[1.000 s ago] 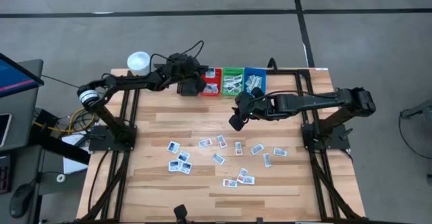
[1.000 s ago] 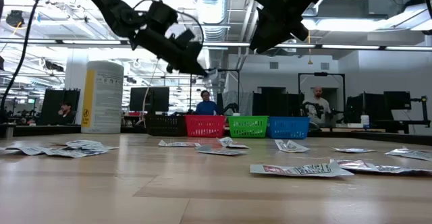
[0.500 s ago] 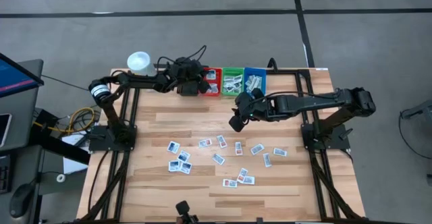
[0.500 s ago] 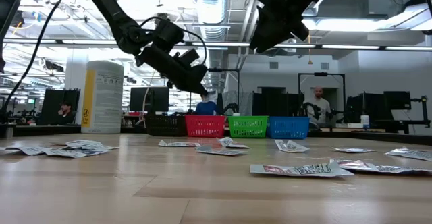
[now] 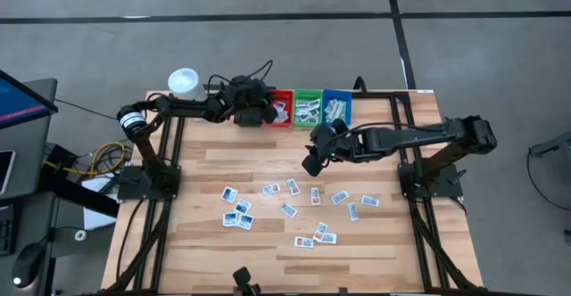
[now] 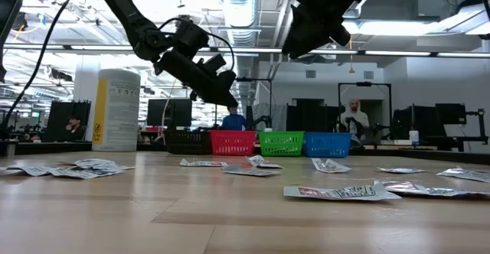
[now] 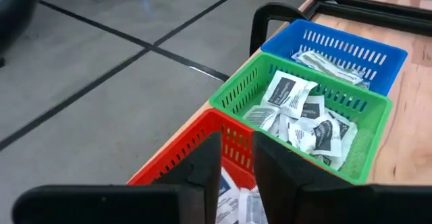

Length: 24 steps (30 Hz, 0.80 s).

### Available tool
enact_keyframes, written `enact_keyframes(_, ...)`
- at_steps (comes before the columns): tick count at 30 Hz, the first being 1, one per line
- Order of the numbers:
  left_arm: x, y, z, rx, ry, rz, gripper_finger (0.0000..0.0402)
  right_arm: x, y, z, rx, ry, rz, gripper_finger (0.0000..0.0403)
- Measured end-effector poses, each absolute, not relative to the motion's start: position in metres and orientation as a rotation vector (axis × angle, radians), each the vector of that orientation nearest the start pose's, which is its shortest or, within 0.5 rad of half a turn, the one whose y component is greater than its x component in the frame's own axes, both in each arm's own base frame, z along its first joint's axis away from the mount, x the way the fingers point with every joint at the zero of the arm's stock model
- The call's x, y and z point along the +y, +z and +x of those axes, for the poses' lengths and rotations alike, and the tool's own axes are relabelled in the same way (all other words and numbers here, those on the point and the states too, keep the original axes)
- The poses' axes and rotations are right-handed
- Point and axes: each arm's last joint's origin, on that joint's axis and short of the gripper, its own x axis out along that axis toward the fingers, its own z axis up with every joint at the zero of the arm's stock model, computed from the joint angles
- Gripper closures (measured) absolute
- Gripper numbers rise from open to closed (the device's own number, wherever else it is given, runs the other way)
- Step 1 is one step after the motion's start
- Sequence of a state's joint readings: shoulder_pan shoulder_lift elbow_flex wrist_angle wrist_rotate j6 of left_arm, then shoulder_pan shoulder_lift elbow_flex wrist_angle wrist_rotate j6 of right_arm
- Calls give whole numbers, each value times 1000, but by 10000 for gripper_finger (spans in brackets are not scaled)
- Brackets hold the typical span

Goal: Pick & Place First Aid Supplies
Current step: Put the alcohol pad into the red bin

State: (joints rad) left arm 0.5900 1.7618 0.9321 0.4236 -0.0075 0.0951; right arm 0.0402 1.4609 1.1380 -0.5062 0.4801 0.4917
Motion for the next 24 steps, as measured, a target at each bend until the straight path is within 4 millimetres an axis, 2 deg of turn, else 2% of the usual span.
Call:
enact_keyframes(3, 197, 193, 305, 439, 556, -33, 315, 1, 270, 306, 674, -590, 245, 285)
enact_keyframes(7, 171, 224, 298, 463, 483, 32, 319, 1, 260, 306, 648, -590, 267, 285)
enact_keyframes(11, 144, 257, 282, 482, 419, 107, 321, -4, 253, 306, 627, -598, 269, 285)
enact_keyframes(14, 126, 273, 267, 494, 386, 112, 321, -10, 246, 305, 617, -601, 252, 285)
enact_keyframes(19, 100, 277, 235, 546, 363, 13, 321, -16, 244, 306, 599, -587, 198, 285)
enact_keyframes(24, 69, 261, 206, 637, 293, -47, 321, -18, 244, 307, 616, -566, 119, 285)
